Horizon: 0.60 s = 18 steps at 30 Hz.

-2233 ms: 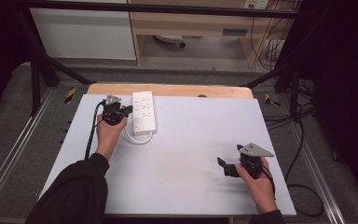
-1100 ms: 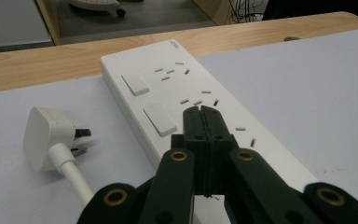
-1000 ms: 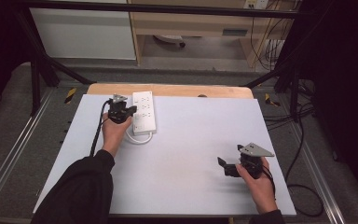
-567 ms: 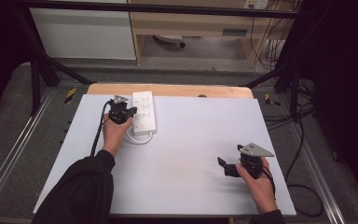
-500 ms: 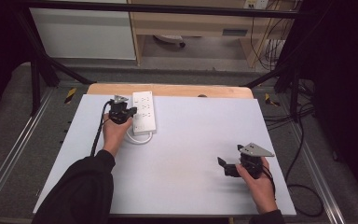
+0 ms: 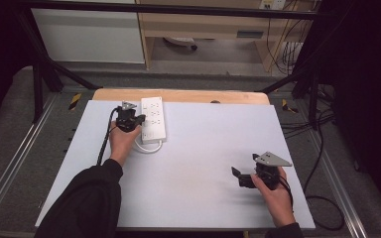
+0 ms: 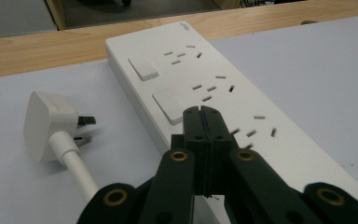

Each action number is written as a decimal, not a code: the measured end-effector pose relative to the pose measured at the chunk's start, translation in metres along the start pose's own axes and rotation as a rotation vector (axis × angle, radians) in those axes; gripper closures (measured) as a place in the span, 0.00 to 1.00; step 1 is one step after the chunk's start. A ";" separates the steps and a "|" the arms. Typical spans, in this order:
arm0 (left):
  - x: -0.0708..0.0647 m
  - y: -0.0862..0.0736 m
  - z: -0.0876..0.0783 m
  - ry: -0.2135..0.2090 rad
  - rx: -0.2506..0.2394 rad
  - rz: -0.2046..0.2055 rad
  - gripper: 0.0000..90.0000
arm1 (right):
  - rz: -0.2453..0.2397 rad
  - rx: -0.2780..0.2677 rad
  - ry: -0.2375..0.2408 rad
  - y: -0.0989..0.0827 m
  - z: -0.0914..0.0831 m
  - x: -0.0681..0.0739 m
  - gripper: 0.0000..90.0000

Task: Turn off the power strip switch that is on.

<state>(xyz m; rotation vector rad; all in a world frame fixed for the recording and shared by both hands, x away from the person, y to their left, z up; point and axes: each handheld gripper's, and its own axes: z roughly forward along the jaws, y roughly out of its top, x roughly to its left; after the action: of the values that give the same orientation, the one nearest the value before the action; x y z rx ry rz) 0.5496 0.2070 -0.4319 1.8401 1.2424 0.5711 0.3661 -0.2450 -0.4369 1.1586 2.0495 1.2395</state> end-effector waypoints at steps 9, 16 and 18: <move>-0.001 -0.001 0.003 -0.003 0.008 0.002 1.00 | 0.000 0.000 -0.001 0.000 0.000 0.000 0.05; -0.001 -0.002 0.006 0.003 0.009 0.008 1.00 | 0.001 0.000 0.001 0.000 0.000 0.000 0.05; -0.001 -0.001 0.007 0.005 0.008 0.008 1.00 | 0.001 0.001 0.001 0.000 0.000 0.000 0.05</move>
<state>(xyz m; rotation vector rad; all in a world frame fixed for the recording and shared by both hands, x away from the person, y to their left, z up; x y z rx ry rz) 0.5532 0.2035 -0.4366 1.8519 1.2430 0.5758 0.3664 -0.2452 -0.4371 1.1594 2.0505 1.2397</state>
